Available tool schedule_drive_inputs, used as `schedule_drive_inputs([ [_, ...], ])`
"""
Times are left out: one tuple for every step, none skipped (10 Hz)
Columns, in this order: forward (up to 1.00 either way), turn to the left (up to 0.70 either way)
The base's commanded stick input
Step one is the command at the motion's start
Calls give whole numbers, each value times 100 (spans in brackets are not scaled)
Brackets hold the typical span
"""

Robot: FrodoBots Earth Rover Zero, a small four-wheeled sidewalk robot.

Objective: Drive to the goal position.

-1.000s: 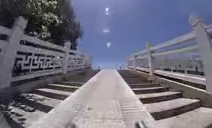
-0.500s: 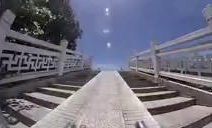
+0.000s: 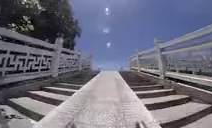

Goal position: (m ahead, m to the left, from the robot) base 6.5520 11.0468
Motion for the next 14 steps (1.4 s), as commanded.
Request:
schedule_drive_inputs([
  [70, 0],
  [70, 0],
  [70, 0],
  [70, 0],
  [70, 0],
  [70, 0],
  [70, 0],
  [70, 0],
  [70, 0],
  [70, 0],
  [70, 0],
  [70, 0],
  [70, 0],
  [70, 0],
])
